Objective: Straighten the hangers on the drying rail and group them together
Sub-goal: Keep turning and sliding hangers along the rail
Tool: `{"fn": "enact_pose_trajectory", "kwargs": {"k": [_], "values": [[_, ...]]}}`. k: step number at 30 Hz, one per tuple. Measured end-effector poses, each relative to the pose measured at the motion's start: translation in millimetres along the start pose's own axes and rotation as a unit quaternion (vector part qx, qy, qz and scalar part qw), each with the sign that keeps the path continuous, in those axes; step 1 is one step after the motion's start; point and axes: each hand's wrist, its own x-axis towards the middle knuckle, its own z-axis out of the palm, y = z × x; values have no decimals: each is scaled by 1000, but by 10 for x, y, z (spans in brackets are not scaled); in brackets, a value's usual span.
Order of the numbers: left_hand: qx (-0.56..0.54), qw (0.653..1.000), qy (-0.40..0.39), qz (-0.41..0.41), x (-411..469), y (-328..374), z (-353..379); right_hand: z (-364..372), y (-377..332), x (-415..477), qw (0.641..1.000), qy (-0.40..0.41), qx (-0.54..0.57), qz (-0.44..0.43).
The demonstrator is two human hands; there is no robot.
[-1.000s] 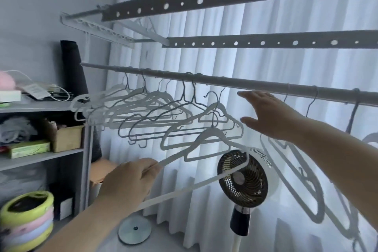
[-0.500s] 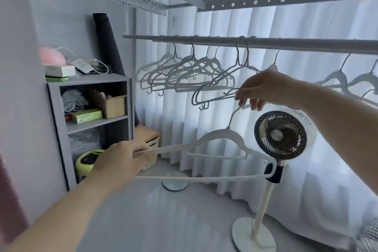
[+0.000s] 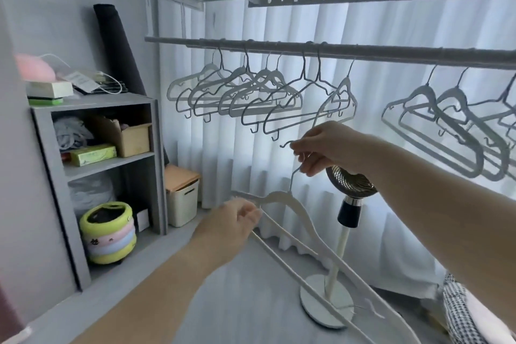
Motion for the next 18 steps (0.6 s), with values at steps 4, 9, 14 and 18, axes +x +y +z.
{"fn": "enact_pose_trajectory", "kwargs": {"k": [4,9,14,18], "values": [[-57,992,-107,-16,-10,191,195,-51,16,-21,994,41,98,15],[-63,978,-194,-30,-61,315,365,-163,20,-63,985,100,138,22],[17,989,-147,14,-44,444,473,-291,102,-49,981,126,143,25],[98,991,-78,56,72,506,520,-451,179,28,982,132,133,20]]}}
